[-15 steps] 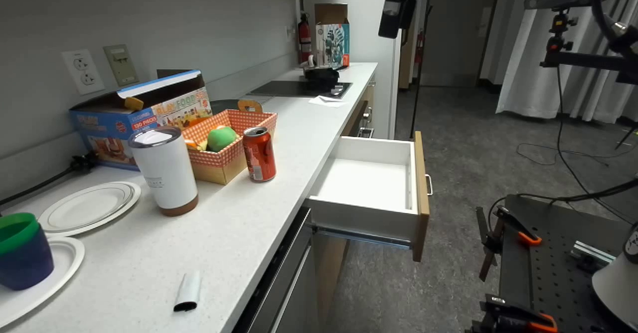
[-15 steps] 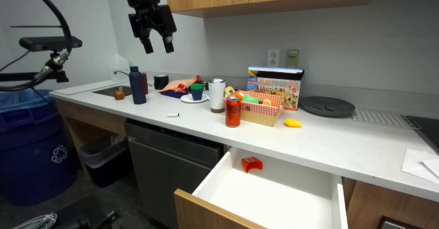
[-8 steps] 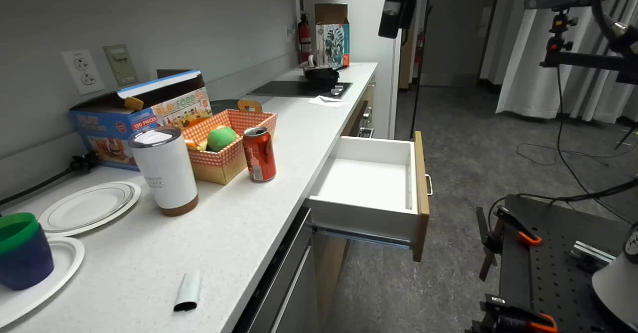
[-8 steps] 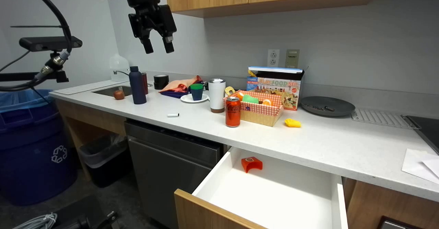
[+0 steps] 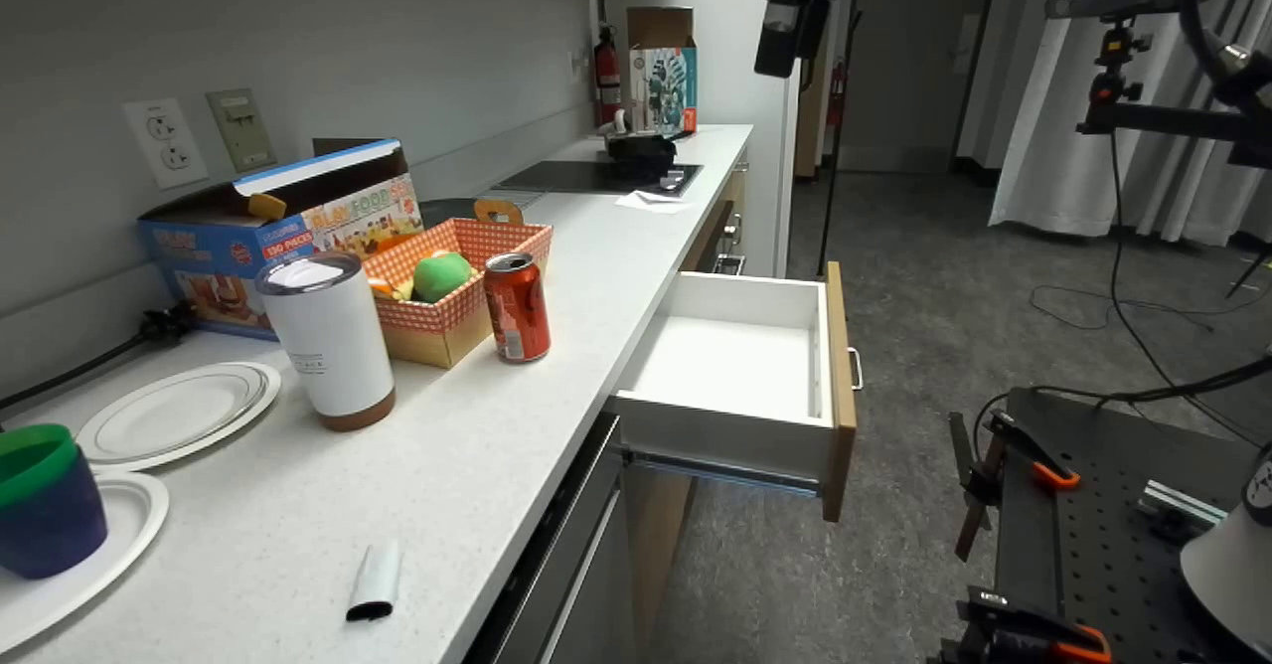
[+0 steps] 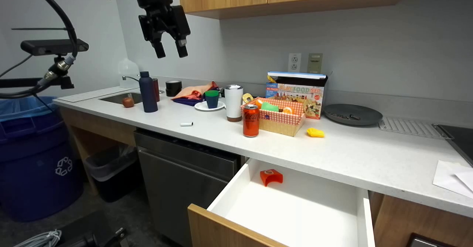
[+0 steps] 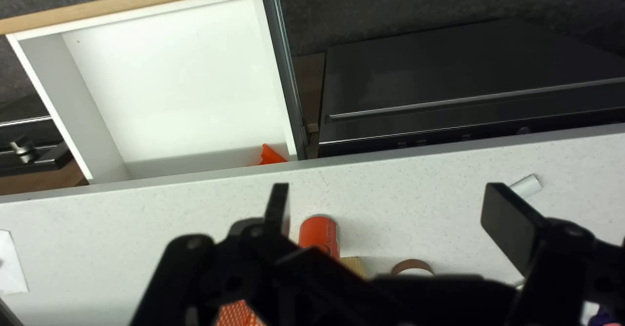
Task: Pick up the green toy, put it in the drawer and close the drawer.
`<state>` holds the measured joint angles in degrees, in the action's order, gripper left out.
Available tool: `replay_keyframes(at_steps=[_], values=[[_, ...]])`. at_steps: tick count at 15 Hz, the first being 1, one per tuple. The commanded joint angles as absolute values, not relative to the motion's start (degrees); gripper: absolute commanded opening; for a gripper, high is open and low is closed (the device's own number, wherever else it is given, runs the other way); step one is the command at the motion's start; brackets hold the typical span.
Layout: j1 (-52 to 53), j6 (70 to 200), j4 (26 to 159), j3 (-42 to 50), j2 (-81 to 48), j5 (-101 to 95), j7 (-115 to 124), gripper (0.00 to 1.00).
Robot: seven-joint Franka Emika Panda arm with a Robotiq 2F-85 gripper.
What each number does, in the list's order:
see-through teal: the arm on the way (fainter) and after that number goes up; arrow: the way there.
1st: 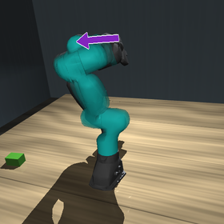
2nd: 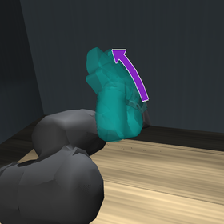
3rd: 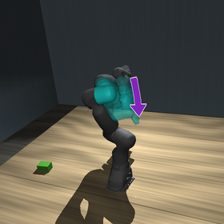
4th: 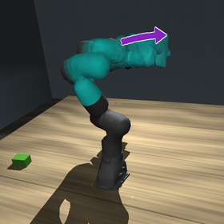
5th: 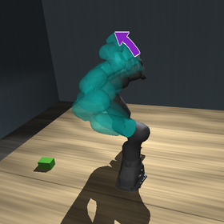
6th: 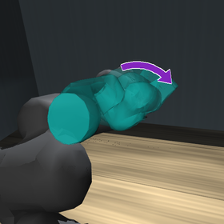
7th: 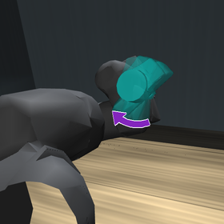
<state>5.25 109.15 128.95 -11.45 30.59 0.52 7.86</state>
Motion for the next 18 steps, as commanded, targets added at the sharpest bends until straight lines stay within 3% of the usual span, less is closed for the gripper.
replay_keyframes(at_steps=[1, 18], values=[[4.9, 108.6, 125.7, -9.9, 26.8, -0.4, 7.2, 1.0], [5.7, 126.1, 92.8, -6.4, -14.3, -3.5, 0.2, 1.0]])
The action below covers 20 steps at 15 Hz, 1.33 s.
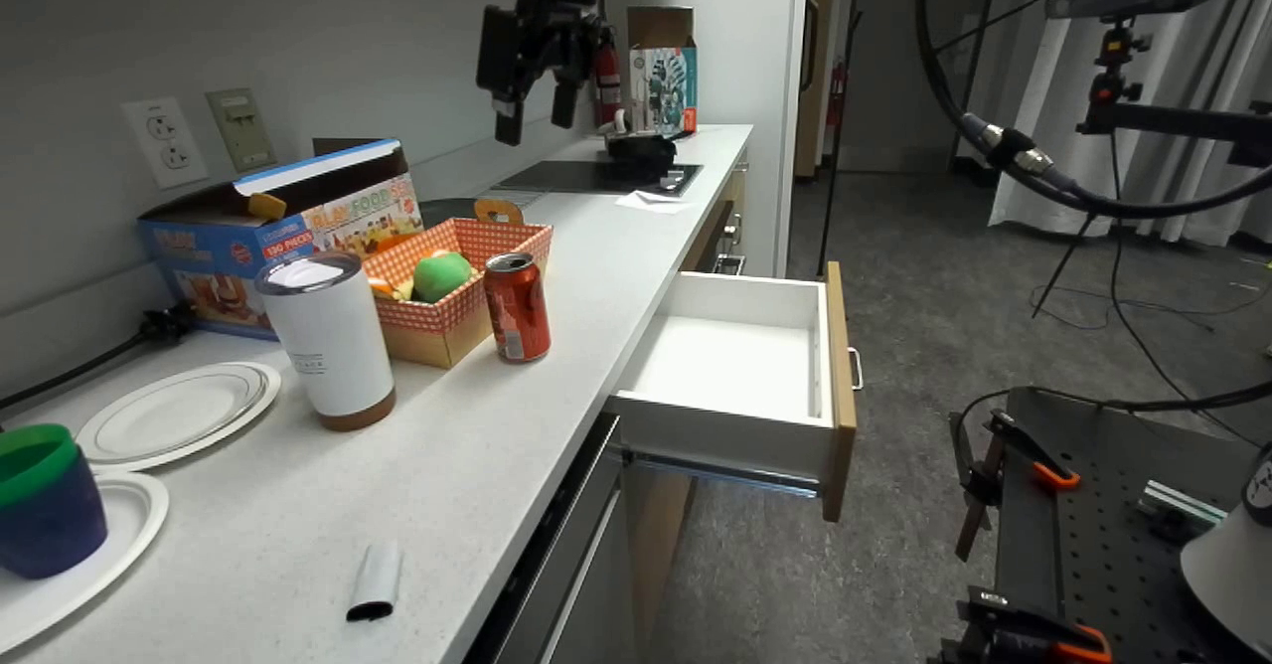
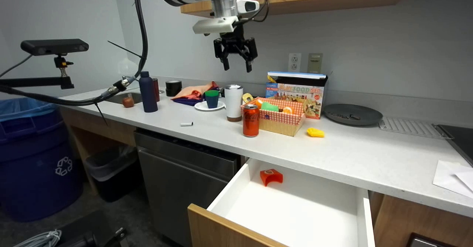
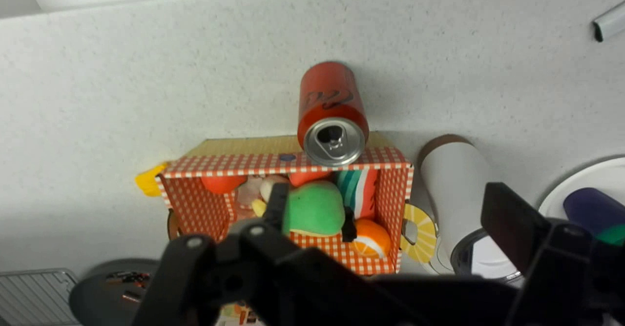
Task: Pick up the green toy, put it in the drawer and close the drawer.
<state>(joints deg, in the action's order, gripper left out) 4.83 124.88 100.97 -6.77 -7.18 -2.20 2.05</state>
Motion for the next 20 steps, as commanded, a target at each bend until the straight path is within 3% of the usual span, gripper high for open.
replay_keyframes(at_steps=[1, 11, 20], values=[[5.7, 126.8, 91.1, -6.3, -16.2, -3.5, -0.2, 1.0], [5.5, 129.0, 93.2, -6.1, -16.5, -1.8, 0.2, 1.0], [5.3, 141.3, 90.0, -4.6, -29.3, -2.3, -0.2, 1.0]])
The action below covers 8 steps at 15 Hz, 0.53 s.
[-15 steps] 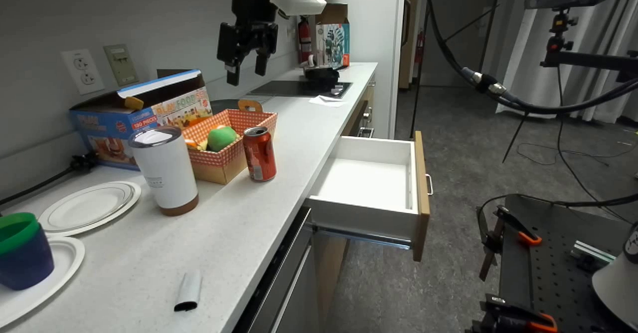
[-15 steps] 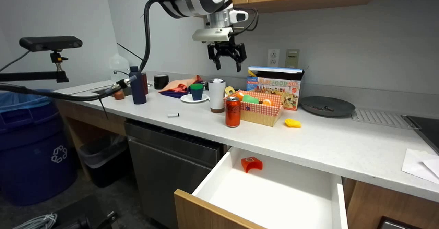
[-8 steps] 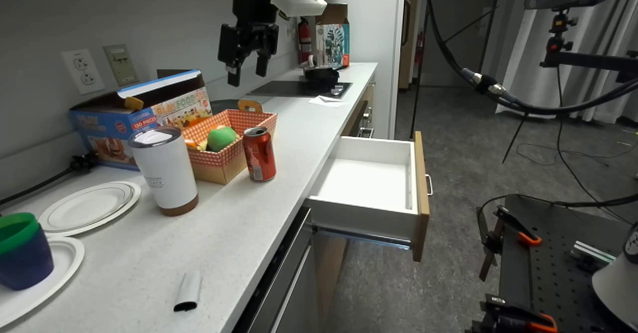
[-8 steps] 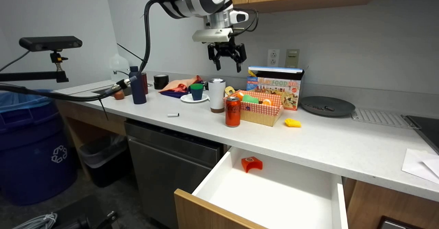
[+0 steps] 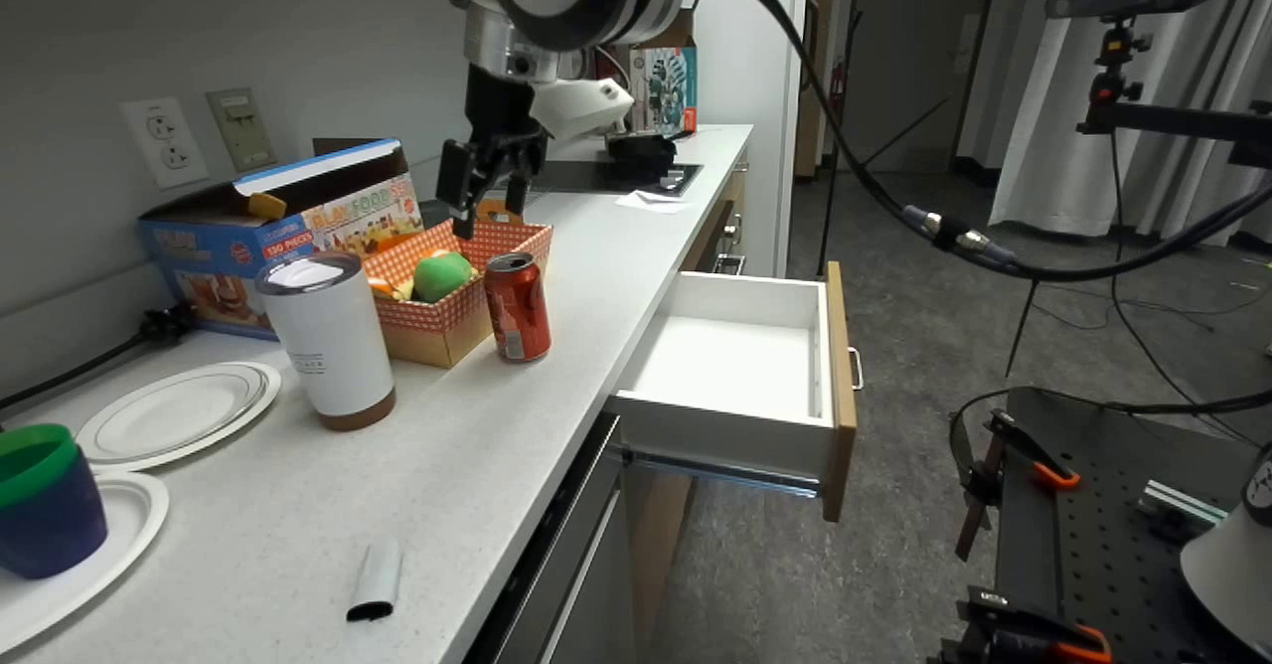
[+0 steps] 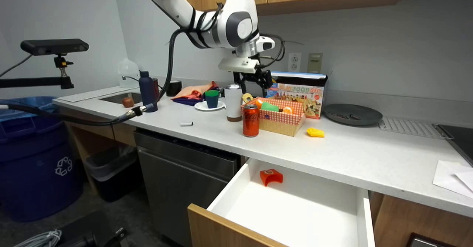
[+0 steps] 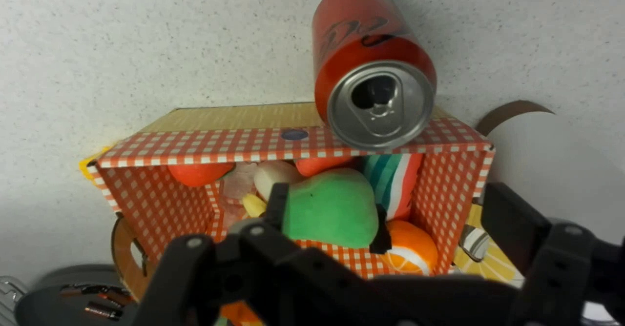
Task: Pick up the green toy, put it in the drawer and close the drawer.
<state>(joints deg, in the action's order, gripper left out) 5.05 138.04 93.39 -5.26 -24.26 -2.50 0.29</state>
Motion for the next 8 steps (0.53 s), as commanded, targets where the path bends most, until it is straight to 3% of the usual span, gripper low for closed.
replay_keyframes(at_steps=[1, 8], values=[[5.3, 142.4, 89.1, -4.5, -30.9, -2.2, -0.2, 1.0], [6.2, 144.1, 75.7, -3.3, -40.8, -3.3, 0.3, 1.0]])
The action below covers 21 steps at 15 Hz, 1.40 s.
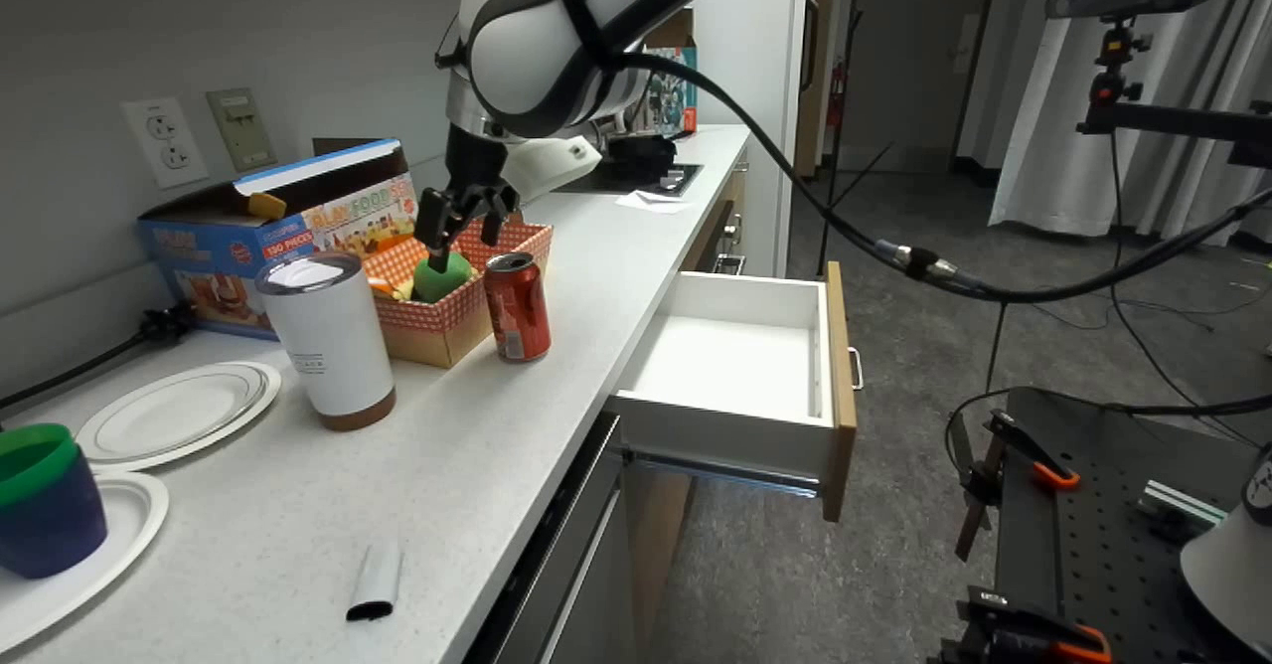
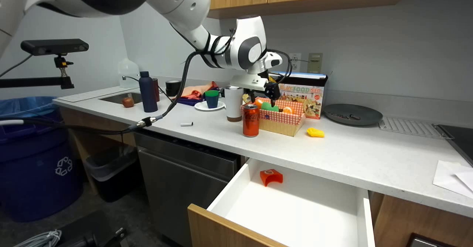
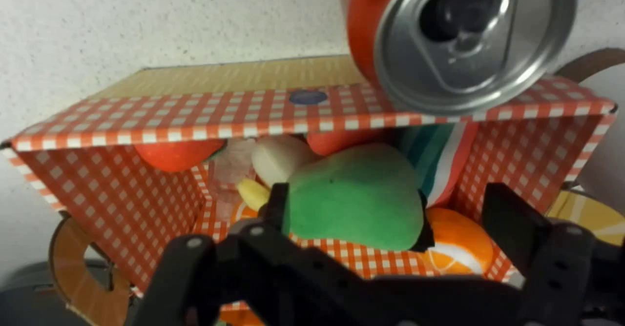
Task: Pick up the green toy, put it in the drawer and close the drawer.
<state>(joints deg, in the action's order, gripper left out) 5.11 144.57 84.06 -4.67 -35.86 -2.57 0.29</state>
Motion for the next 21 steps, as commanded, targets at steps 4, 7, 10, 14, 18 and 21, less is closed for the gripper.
replay_keyframes(at_steps=[4, 7, 10, 14, 18, 21], values=[[5.9, 142.6, 69.5, -3.2, -45.4, -2.5, 0.2, 1.0], [5.9, 141.5, 65.7, -3.6, -48.8, -2.0, 0.1, 1.0], [6.4, 140.8, 63.3, -3.6, -51.1, -2.1, 0.2, 0.98], [6.7, 140.1, 61.1, -2.9, -52.0, -2.1, 1.4, 0.63], [6.5, 139.5, 61.6, -2.1, -50.4, -2.2, 3.1, 0.32], [6.8, 138.0, 63.8, -1.0, -47.0, -2.6, 5.2, 0.11]])
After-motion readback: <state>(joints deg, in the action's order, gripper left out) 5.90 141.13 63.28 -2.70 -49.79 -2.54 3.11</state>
